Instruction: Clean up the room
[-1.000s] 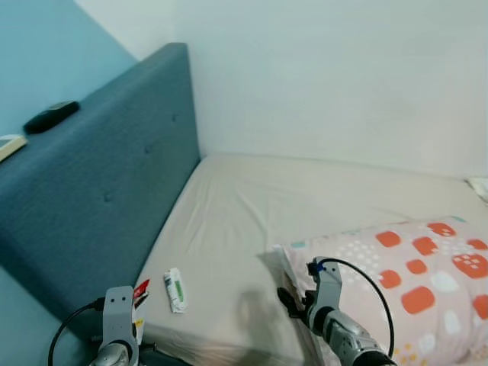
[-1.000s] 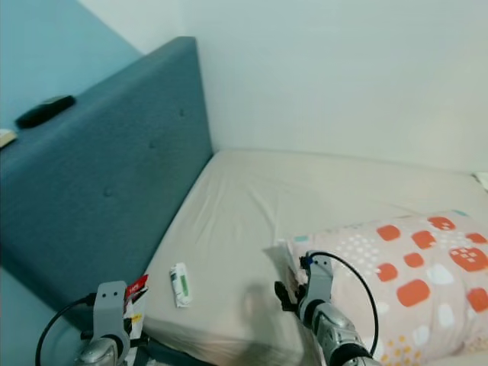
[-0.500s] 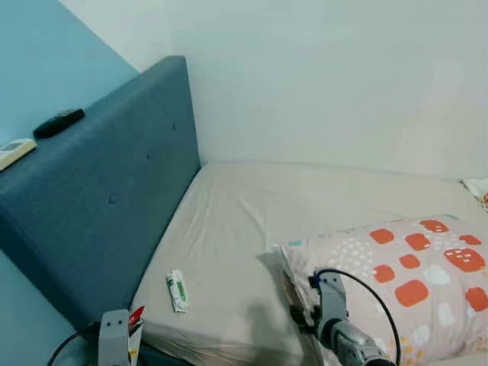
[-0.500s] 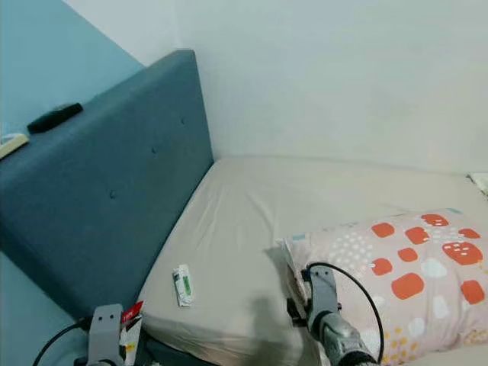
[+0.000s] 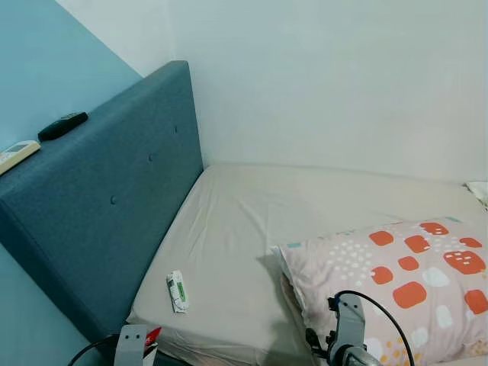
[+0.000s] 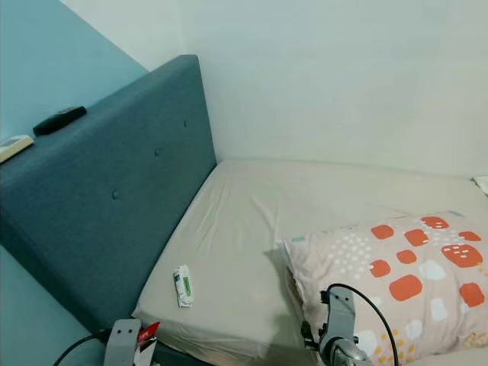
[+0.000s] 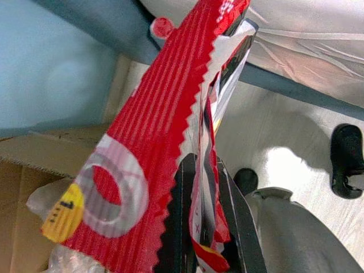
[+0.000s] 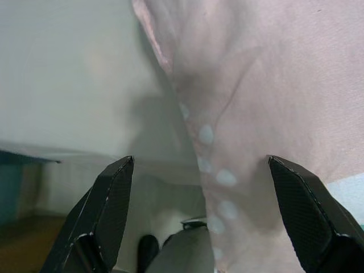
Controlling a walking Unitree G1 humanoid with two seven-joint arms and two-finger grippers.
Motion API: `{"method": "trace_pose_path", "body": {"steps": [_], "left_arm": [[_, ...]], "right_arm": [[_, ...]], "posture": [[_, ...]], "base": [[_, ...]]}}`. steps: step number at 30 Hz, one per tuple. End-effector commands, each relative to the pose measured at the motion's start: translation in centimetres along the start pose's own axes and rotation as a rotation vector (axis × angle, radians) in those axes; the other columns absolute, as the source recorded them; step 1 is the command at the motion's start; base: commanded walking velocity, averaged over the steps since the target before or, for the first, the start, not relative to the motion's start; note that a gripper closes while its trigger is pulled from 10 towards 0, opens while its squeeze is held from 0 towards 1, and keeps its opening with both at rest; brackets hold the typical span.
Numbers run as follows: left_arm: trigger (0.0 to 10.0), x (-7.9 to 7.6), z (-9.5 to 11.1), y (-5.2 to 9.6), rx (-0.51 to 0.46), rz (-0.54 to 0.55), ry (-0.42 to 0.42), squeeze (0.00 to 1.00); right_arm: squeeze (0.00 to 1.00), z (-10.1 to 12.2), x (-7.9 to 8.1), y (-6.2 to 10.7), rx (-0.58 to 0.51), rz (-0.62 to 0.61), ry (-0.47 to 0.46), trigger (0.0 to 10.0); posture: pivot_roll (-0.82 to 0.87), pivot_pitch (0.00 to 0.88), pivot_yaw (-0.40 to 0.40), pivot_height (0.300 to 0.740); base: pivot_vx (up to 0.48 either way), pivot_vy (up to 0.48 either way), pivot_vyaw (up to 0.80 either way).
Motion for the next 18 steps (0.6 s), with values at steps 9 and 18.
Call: {"method": "trace_pose_path", "body": {"steps": [9, 18], "left_arm": [[10.0, -0.33, -0.69, 0.10, 0.026, -0.027, -0.067, 0.00], [10.0, -0.14, -0.97, 0.14, 0.037, -0.041, -0.121, 0.00]], "right_arm": [[0.00, -0.27, 0.62, -0.08, 0.007, 0.027, -0.013, 10.0], [0.00, -0.45, 1.20, -0.09, 0.008, 0.077, -0.014, 10.0]], "posture": [[-0.09, 0.000, -0.004, 0.740], [-0.08, 0.000, 0.004, 0.740]], "base": [[0.000, 0.000, 0.00], [0.000, 0.000, 0.34]]}}
Point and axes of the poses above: a point about 5 cm out from each wrist's last joint towards the gripper, its own y axis pointing back from the gripper into the wrist, its own z axis along the axis of the wrist's last joint, x = y × z, the point moved 1 cm from there along -y, pointing out of the wrist towards the gripper, and after that the axes turned 9 degrees about -y, right-handed, at the moved point
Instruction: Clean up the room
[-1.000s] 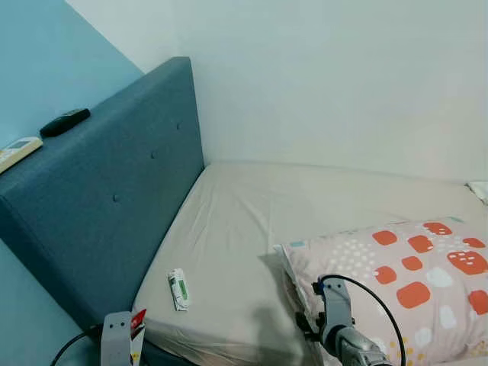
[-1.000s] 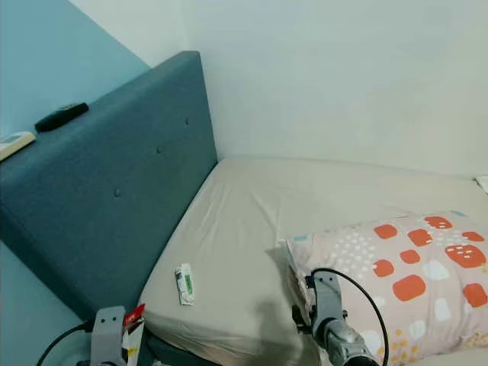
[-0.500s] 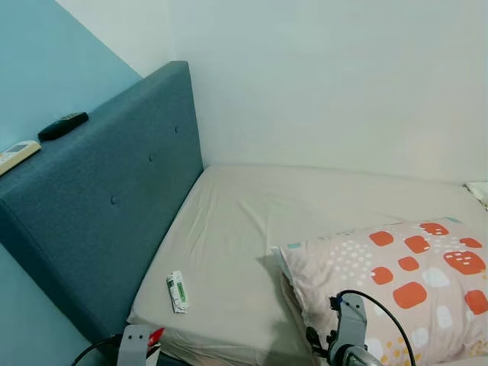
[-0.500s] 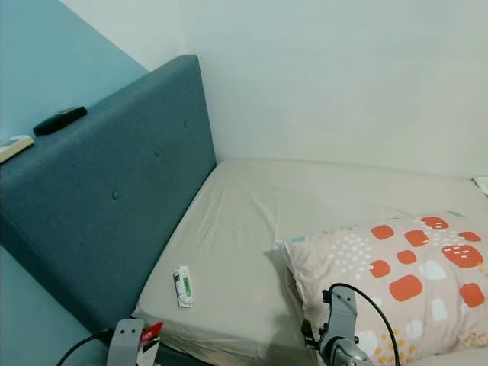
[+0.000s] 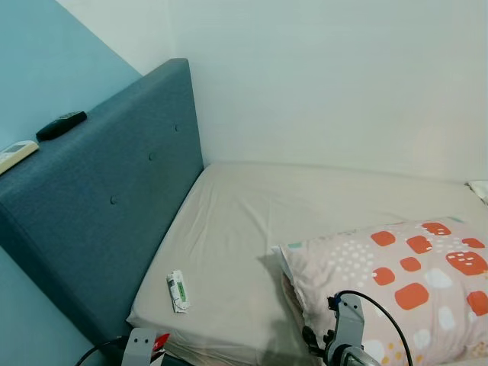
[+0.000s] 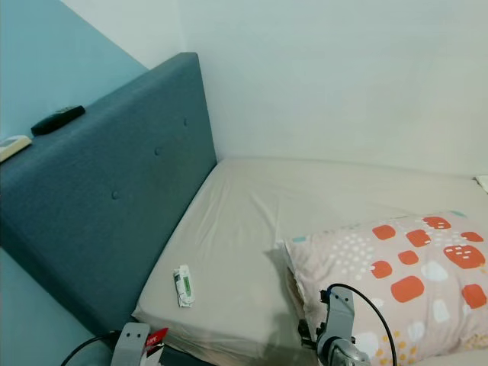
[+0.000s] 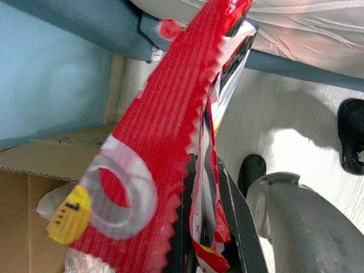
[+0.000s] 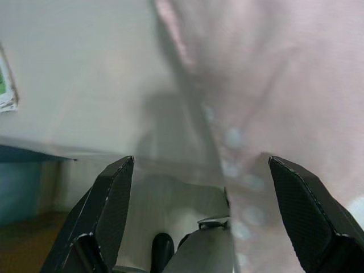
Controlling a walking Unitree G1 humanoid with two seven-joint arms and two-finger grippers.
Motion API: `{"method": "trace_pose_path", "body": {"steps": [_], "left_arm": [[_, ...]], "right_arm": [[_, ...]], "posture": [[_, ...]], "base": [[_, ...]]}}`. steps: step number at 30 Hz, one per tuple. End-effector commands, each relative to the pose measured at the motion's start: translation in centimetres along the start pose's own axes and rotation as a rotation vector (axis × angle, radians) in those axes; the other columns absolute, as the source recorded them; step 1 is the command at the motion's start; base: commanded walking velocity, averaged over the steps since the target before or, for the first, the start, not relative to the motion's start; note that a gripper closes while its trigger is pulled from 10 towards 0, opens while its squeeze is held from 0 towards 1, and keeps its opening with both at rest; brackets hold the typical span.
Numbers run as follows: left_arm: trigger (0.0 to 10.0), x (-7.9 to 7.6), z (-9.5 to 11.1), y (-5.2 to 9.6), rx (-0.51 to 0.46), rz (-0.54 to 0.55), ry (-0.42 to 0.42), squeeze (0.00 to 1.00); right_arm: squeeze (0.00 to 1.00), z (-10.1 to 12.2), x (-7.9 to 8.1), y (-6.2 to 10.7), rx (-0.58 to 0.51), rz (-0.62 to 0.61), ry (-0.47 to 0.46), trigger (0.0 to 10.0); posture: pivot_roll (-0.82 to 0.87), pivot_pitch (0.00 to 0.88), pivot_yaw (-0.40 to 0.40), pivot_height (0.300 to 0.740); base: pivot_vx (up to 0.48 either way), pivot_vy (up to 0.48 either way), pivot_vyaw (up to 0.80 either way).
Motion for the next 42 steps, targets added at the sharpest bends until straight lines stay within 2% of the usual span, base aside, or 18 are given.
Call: {"method": "trace_pose_path", "body": {"steps": [1, 4, 11, 17, 24, 36, 42], "left_arm": [[10.0, 0.4, -0.4, 0.0, 0.019, 0.004, 0.002, 0.00], [10.0, 0.4, 1.0, -0.2, -0.019, 0.012, 0.068, 0.00], [10.0, 0.6, 2.5, -0.3, -0.064, 0.001, 0.085, 0.00], [10.0, 0.7, 2.2, -0.3, -0.053, -0.007, 0.066, 0.00], [10.0, 0.5, 1.5, -0.2, -0.037, -0.013, 0.089, 0.00], [10.0, 0.4, 1.6, -0.2, -0.046, -0.033, 0.123, 0.00], [10.0, 0.0, 1.5, -0.2, -0.035, -0.061, 0.054, 0.00]], "right_arm": [[0.00, 0.0, 0.8, -0.1, -0.006, 0.039, 0.010, 10.0], [0.00, 0.0, 1.1, -0.2, -0.006, 0.058, 0.029, 10.0], [0.00, 0.0, 1.2, -0.2, -0.008, 0.064, 0.032, 10.0], [0.00, 0.1, 1.5, -0.2, -0.013, 0.076, 0.023, 10.0], [0.00, 0.3, 1.6, -0.3, -0.016, 0.082, 0.026, 10.0], [0.00, 0.6, 1.6, -0.3, -0.019, 0.087, 0.039, 10.0], [0.00, 0.7, 1.7, -0.3, -0.019, 0.089, 0.037, 10.0]], "posture": [[-0.08, 0.000, 0.006, 0.740], [-0.07, 0.000, 0.009, 0.740], [-0.07, 0.000, 0.012, 0.740], [-0.07, 0.000, 0.026, 0.740], [-0.07, 0.000, 0.024, 0.740], [-0.07, 0.000, 0.017, 0.740], [-0.08, 0.000, 0.017, 0.740]], "base": [[0.000, 0.000, 0.77], [0.000, 0.000, 0.77], [0.000, 0.000, 0.77], [0.000, 0.000, 0.77], [0.000, 0.000, 0.77], [0.000, 0.000, 0.77], [0.000, -0.344, 0.77]]}}
Point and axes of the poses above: a point about 5 cm out from each wrist's last joint towards the gripper, its own y axis pointing back from the gripper into the wrist, its own z axis along the axis of the wrist's last joint, x = y × z, the point moved 1 cm from there along -y, pointing out of the wrist towards the gripper, and after that the axes turned 9 degrees about -y, right-handed, at the moved point
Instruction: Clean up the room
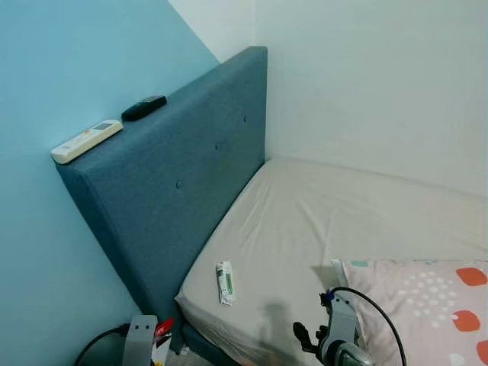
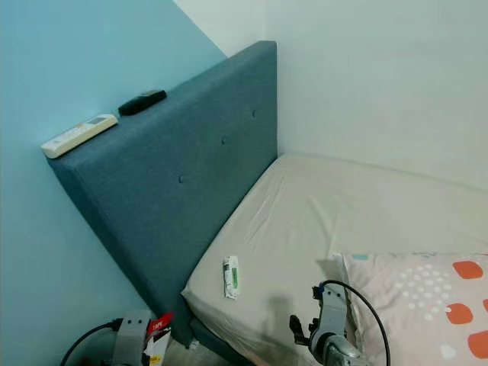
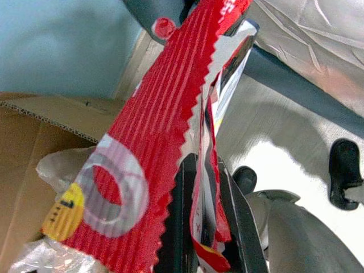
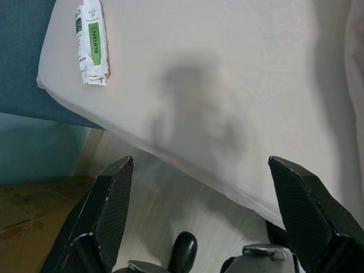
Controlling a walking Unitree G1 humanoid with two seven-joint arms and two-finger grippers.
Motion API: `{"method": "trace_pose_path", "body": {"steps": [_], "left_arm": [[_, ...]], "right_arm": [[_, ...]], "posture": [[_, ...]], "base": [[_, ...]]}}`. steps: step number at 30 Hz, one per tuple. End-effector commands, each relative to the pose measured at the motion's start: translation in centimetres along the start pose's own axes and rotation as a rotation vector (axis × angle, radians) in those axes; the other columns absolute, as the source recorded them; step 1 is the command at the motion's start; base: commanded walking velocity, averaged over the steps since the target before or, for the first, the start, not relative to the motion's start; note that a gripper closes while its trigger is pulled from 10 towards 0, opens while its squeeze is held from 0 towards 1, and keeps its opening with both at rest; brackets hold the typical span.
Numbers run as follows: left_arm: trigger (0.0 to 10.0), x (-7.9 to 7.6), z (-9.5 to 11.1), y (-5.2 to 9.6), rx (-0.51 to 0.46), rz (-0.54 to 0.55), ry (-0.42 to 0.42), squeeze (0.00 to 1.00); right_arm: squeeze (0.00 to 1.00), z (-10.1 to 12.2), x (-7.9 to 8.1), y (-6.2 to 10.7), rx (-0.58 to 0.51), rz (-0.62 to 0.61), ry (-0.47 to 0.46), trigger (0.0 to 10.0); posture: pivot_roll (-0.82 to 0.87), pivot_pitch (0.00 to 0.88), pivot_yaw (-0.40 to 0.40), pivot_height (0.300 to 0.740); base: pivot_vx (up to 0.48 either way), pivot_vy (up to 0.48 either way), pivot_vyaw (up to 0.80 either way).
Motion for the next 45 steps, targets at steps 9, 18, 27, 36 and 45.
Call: {"method": "trace_pose_path", "body": {"steps": [9, 18, 27, 36, 45], "left_arm": [[10.0, 0.1, -1.6, 0.3, 0.055, -0.003, 0.000, 0.00], [10.0, 0.1, -2.0, 0.4, 0.068, -0.010, -0.019, 0.00], [10.0, 0.1, -2.1, 0.4, 0.071, -0.015, -0.031, 0.00], [10.0, 0.0, -2.4, 0.4, 0.081, -0.020, -0.046, 0.00], [10.0, 0.0, -2.5, 0.5, 0.086, -0.021, -0.048, 0.00]], "right_arm": [[0.00, 0.2, 0.4, -0.1, -0.007, 0.017, 0.009, 10.0], [0.00, 0.0, 0.5, -0.1, 0.003, 0.027, 0.020, 10.0], [0.00, -0.1, 0.6, -0.1, 0.007, 0.034, 0.025, 10.0], [0.00, -0.2, 0.7, -0.1, 0.013, 0.050, 0.030, 10.0], [0.00, -0.3, 0.7, -0.1, 0.017, 0.051, 0.035, 10.0]], "posture": [[-0.07, 0.000, 0.019, 0.740], [-0.07, 0.000, 0.021, 0.740], [-0.07, 0.000, 0.024, 0.740], [-0.08, 0.000, 0.025, 0.740], [-0.08, 0.000, 0.025, 0.740]], "base": [[0.000, -0.053, 0.77], [0.000, 0.000, 0.77], [0.000, 0.000, 0.77], [0.000, 0.000, 0.77], [0.000, 0.000, 0.77]]}}
Point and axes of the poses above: a point about 5 cm out from each wrist's last joint towards the gripper, its own y axis pointing back from the gripper into the wrist, its own z axis along the axis of the wrist's last joint, x = y × z, the point moved 1 cm from there along -y, pointing out of the wrist towards the gripper, and after that the axes turned 9 degrees about -y, right-handed, at the moved point
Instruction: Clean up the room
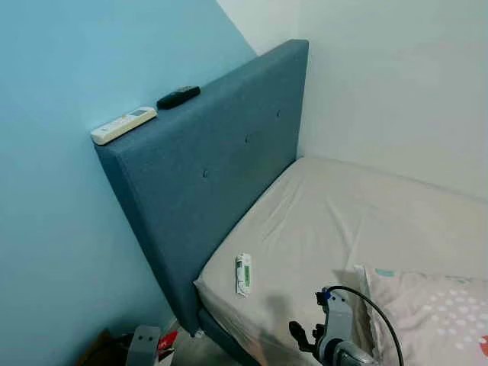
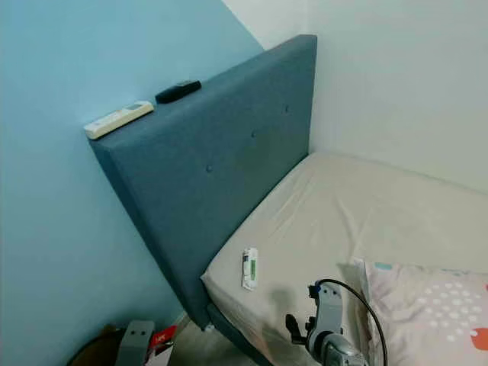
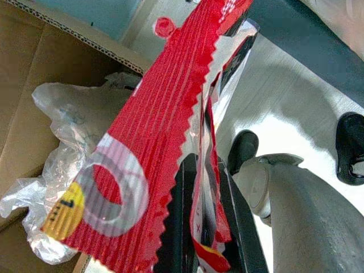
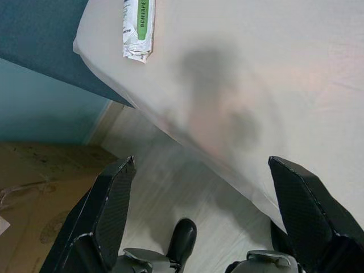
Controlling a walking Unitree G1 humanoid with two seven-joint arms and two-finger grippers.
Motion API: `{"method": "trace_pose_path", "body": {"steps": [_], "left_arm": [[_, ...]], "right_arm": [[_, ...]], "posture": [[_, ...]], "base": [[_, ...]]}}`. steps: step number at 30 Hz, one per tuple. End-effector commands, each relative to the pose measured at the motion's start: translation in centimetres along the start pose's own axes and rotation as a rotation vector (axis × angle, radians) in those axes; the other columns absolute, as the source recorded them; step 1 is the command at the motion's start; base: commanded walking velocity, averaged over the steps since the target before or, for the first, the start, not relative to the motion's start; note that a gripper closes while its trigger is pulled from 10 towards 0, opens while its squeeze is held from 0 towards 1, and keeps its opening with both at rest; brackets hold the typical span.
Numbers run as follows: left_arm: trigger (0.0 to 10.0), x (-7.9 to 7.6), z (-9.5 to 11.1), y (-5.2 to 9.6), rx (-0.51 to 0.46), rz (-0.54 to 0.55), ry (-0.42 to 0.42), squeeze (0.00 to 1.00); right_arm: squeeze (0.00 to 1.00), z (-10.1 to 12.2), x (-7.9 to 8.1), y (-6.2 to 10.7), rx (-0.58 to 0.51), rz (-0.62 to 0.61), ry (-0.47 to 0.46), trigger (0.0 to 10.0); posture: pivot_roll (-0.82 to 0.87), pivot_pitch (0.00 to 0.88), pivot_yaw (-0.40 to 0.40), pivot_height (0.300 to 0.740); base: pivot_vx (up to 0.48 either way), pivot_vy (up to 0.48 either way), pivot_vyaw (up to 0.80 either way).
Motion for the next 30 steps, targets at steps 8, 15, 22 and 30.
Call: {"method": "trace_pose_path", "body": {"steps": [8, 15, 22, 30], "left_arm": [[10.0, 0.42, -0.70, 0.14, 0.027, -0.001, -0.028, 0.00], [10.0, 0.34, -0.51, 0.10, 0.024, -0.006, -0.045, 0.00], [10.0, 0.30, -0.24, 0.04, 0.022, -0.005, -0.045, 0.00], [10.0, 0.34, -0.28, 0.03, 0.028, 0.006, -0.028, 0.00]], "right_arm": [[0.00, -0.24, -0.27, 0.09, -0.006, -0.028, 0.013, 10.0], [0.00, -0.37, -0.40, 0.13, 0.006, -0.036, 0.052, 10.0], [0.00, -0.15, -0.22, 0.06, 0.011, -0.021, 0.082, 10.0], [0.00, 0.01, -0.16, 0.03, 0.017, -0.012, 0.100, 10.0]], "posture": [[-0.08, 0.000, 0.031, 0.740], [-0.08, 0.000, 0.030, 0.740], [-0.09, 0.000, 0.028, 0.740], [-0.09, 0.000, 0.028, 0.740]], "base": [[0.000, 0.000, 0.39], [0.000, -0.137, 0.56], [0.000, -0.340, 0.79], [0.000, 0.000, 0.78]]}}
Point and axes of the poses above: a point about 5 cm out from each wrist's last joint towards the gripper, its own y axis pointing back from the gripper into the wrist, its own z axis along the axis of the wrist's last joint, x = y × z, the point moved 1 cm from there along -y, pointing out of the wrist towards the gripper, and after that the axes turned 9 degrees about -y, right-handed, at the moved point
